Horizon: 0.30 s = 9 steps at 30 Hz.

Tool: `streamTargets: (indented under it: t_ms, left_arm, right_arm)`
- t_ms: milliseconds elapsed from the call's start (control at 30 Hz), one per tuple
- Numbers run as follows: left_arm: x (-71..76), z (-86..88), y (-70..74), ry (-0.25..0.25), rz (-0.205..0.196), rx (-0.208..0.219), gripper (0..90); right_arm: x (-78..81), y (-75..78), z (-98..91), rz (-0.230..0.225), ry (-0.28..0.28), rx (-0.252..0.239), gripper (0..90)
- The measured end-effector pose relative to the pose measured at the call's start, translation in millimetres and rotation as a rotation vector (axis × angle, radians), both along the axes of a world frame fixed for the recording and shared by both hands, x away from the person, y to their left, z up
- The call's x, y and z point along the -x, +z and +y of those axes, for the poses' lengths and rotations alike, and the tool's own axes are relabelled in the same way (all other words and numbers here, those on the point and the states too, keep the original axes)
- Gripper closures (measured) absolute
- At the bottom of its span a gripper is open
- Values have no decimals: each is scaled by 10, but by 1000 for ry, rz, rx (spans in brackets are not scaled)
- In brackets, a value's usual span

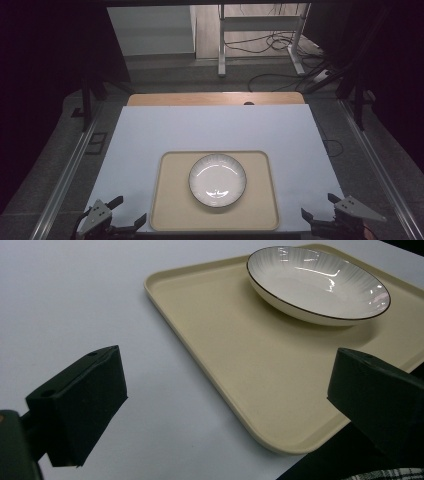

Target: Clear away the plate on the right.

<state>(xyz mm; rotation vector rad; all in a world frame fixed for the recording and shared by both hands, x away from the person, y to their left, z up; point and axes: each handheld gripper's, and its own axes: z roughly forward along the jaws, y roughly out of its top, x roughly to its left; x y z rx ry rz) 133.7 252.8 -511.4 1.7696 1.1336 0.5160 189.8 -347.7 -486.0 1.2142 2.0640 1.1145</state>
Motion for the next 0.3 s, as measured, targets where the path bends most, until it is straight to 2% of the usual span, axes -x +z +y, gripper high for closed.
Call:
streamTargets:
  t_ms: [300]
  left_arm:
    - [-12,-12,2,-2,4,-2,22]
  right_arm:
    - [-18,-80,-24,45,-2,10,0]
